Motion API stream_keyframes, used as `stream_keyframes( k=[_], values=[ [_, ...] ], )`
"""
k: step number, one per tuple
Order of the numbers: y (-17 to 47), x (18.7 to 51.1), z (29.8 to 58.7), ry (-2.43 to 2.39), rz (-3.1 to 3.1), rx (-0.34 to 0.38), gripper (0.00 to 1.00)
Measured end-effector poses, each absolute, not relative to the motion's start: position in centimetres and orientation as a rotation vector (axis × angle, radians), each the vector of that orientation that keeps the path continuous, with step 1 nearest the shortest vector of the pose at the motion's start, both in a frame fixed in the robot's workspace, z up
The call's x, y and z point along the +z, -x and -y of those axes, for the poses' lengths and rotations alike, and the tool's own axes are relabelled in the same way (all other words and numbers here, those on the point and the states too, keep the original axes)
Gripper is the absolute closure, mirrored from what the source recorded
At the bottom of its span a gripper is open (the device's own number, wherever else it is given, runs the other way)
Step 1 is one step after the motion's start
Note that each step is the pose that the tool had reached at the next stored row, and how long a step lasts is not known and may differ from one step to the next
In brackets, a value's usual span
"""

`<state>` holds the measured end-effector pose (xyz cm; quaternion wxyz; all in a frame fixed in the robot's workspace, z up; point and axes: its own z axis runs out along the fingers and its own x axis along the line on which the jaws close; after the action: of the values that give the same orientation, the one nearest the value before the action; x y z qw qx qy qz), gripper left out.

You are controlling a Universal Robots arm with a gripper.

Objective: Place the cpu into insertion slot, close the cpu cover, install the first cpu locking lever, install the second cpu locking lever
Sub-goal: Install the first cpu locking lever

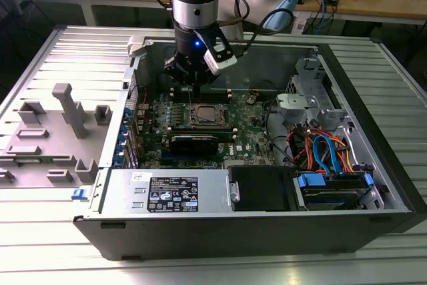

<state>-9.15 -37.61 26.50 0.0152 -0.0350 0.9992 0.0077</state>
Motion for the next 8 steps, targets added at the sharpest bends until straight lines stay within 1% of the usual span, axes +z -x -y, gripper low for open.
stream_keyframes(
  k=[8],
  values=[
    [9.82,26.49,37.61,0.109,-3.109,0.024,0.89]
  ],
)
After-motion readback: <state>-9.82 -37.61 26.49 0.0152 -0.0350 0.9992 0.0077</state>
